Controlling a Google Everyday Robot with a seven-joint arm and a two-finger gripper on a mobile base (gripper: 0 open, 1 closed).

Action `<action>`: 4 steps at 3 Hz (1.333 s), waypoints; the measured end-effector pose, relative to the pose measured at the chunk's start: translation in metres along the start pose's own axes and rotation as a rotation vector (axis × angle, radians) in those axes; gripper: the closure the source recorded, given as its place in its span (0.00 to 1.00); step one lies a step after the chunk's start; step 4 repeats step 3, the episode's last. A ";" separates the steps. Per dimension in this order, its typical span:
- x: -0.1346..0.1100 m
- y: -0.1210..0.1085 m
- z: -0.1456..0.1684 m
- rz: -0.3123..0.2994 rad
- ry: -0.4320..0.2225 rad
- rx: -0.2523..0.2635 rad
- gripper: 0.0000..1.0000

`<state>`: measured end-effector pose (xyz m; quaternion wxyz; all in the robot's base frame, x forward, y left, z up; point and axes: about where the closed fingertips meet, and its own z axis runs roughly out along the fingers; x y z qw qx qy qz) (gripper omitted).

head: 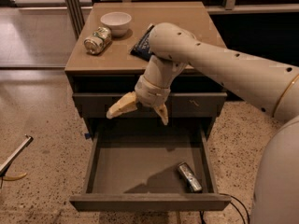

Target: Place redbull can into middle drawer

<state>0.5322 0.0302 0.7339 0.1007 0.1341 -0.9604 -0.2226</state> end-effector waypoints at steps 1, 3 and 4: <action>0.032 0.021 -0.070 0.010 -0.084 0.073 0.00; 0.087 0.052 -0.148 -0.026 -0.292 0.163 0.00; 0.087 0.052 -0.148 -0.026 -0.292 0.163 0.00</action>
Offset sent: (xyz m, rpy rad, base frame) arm -0.0854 -0.0713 0.2338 -0.1078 -0.5317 -0.1802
